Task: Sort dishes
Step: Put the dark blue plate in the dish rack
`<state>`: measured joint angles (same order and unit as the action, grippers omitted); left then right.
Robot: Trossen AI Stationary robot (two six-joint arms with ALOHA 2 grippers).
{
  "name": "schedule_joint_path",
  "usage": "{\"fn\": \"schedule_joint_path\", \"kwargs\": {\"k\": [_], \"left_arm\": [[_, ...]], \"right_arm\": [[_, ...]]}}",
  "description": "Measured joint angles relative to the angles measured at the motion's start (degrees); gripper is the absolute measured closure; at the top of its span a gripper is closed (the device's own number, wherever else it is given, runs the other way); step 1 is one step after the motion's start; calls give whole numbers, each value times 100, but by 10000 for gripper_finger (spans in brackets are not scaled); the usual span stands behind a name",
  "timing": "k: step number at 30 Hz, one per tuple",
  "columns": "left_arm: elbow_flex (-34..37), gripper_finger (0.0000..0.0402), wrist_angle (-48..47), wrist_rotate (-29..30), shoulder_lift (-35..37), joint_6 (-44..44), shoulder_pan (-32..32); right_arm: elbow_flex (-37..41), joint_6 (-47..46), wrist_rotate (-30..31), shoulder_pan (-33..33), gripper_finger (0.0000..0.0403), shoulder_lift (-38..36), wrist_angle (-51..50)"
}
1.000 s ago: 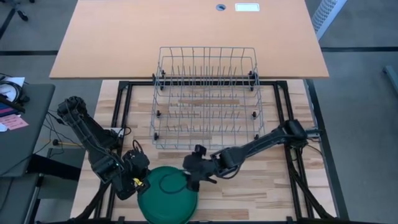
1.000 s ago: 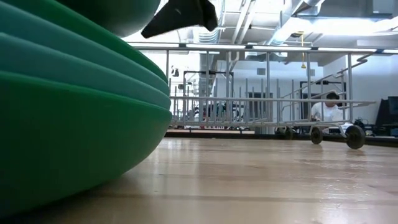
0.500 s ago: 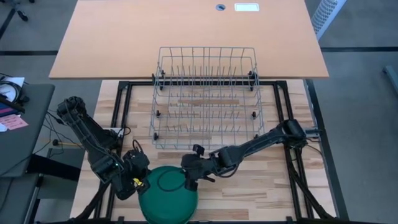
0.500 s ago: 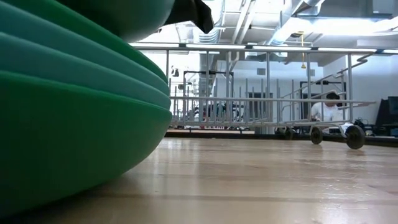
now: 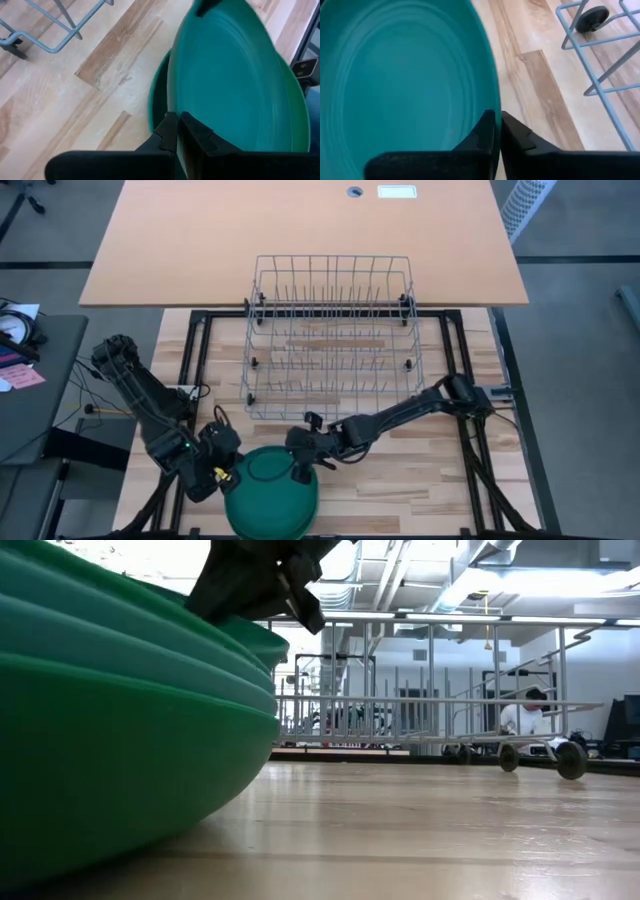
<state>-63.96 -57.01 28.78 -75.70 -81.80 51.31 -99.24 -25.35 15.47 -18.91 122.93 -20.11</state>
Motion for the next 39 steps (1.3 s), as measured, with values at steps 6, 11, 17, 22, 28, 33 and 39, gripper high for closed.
{"fn": "schedule_joint_path", "kwargs": {"k": [6, 11, 17, 22, 28, 33, 39], "left_arm": [[-1, 398, 16, 5, -2, 40, -2], [-2, 392, 96, 65, -2, 64, -3], [-9, 365, 262, 317, 37, 416, 9], [-241, 351, 228, 482, 129, 518, 55], [-380, 350, 229, 700, 120, 575, 268], [-615, 350, -91, 1152, 118, 708, 438], [-942, 350, -260, 1943, 118, 1045, 776]], "right_arm": [[0, 0, 6, -1, 398, -17, -57], [0, 35, 69, -9, 400, -172, -264], [0, 75, 271, -62, 401, -377, -622], [0, 94, 278, -108, 402, -499, -667], [0, 363, 280, -119, 402, -806, -606], [0, 589, 278, -137, 403, -1116, -603], [0, 889, 264, -134, 403, -1563, -604]]}}
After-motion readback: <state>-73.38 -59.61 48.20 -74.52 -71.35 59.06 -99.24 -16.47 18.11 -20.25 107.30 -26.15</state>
